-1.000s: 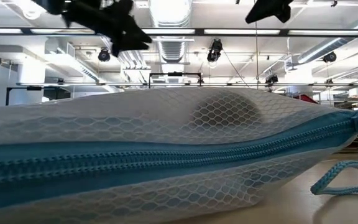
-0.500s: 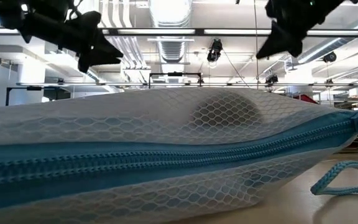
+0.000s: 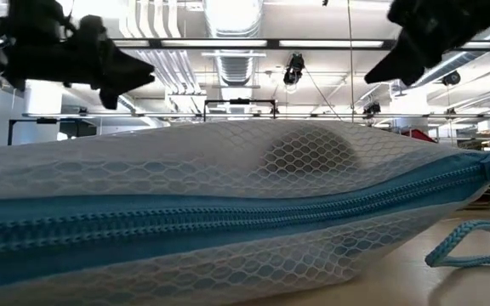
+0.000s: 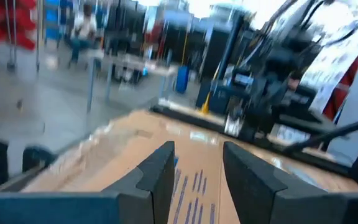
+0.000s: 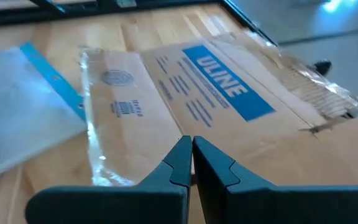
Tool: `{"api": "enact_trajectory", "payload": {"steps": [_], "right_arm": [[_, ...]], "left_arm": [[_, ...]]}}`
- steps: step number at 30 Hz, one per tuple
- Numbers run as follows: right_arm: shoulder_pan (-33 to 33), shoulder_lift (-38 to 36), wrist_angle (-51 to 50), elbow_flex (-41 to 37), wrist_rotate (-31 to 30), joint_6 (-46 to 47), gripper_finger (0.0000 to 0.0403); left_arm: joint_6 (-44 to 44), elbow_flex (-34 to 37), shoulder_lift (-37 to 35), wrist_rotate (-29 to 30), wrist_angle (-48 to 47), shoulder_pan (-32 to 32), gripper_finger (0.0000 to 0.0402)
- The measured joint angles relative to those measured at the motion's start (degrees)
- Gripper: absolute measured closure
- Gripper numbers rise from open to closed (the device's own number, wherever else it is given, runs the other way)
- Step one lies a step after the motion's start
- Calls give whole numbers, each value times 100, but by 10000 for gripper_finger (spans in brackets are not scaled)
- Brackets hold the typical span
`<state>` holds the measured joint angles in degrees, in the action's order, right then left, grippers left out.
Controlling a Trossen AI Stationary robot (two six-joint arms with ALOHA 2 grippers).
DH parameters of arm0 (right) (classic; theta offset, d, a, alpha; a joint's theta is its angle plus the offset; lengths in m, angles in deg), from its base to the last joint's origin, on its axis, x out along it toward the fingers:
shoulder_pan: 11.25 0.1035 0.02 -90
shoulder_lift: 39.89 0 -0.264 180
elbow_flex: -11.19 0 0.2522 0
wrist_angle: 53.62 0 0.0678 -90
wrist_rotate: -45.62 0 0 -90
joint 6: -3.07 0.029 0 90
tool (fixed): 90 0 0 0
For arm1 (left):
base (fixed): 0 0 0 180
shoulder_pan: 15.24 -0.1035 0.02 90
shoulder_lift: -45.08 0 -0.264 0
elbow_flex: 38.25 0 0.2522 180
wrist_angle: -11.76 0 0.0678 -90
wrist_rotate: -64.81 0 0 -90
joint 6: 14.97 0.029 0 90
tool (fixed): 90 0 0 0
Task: Unpack boxes
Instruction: Return to Home Position
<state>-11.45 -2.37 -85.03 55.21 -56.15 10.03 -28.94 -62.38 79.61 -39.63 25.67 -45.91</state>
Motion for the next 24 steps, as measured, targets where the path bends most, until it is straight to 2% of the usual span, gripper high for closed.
{"api": "enact_trajectory", "payload": {"steps": [2, 6, 9, 11, 14, 16, 20, 24], "right_arm": [[41, -340, 78, -276, 0, 167, 403], [44, -757, -261, -603, -2, 1139, 403], [51, -836, -416, -706, 86, 1821, 403], [79, -859, -313, -755, 134, 1516, 403], [182, -864, 437, -887, 333, 368, 403], [208, -993, 974, -1036, 480, -42, 403], [206, -1415, 1889, -1438, 508, 79, 403], [206, -2007, 2631, -1950, 920, 357, 403]], "left_arm": [[7, 337, -316, -3, 323, 29, 281], [-7, 889, -983, -3, 639, 41, 276], [-8, 974, -1462, 9, 224, 55, 273], [-7, 977, -1710, 13, 66, 68, 271], [6, 979, -2003, 21, 3, 119, 271], [-2, 979, -2171, 110, -25, 165, 274], [-1, 981, -2462, 181, -218, 419, 280], [251, 967, -2674, 287, -160, 950, 282]]}}
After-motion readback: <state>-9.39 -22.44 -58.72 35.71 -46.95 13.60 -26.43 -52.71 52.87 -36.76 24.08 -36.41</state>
